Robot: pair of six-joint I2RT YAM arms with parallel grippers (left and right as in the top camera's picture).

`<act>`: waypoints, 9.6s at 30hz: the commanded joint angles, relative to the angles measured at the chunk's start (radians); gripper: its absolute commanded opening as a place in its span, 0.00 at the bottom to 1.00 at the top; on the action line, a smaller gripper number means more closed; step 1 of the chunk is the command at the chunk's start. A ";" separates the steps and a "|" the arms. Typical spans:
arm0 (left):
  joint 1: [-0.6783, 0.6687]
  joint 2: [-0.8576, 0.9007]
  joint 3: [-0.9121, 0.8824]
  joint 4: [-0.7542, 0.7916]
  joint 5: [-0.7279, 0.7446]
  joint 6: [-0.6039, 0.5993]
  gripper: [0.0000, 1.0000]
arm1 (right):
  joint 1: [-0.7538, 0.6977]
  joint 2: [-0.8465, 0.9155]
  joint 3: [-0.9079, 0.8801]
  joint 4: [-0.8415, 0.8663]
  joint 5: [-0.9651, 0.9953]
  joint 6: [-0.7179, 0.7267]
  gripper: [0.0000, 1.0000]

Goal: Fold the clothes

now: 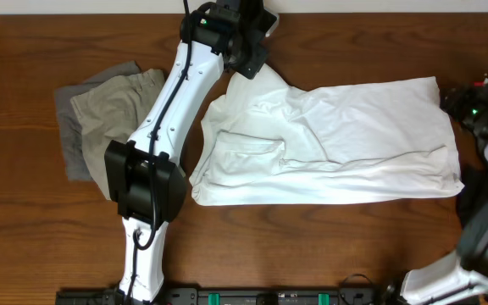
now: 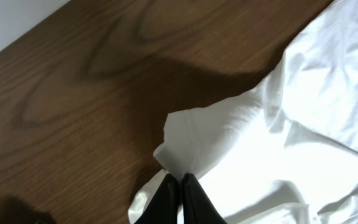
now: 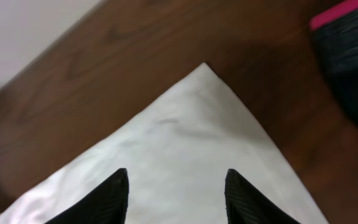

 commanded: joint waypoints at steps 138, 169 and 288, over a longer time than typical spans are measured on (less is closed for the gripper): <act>-0.080 -0.070 -0.126 -0.521 -0.063 -0.188 0.38 | 0.063 0.334 0.955 -1.168 0.201 -0.253 0.54; 0.036 -0.067 -0.553 0.158 -0.007 -0.195 0.06 | 0.069 0.335 0.744 -1.017 0.103 -0.250 0.58; 0.194 -0.088 -0.551 0.196 0.087 -0.257 0.06 | -0.094 0.317 0.374 -0.475 -0.001 0.039 0.01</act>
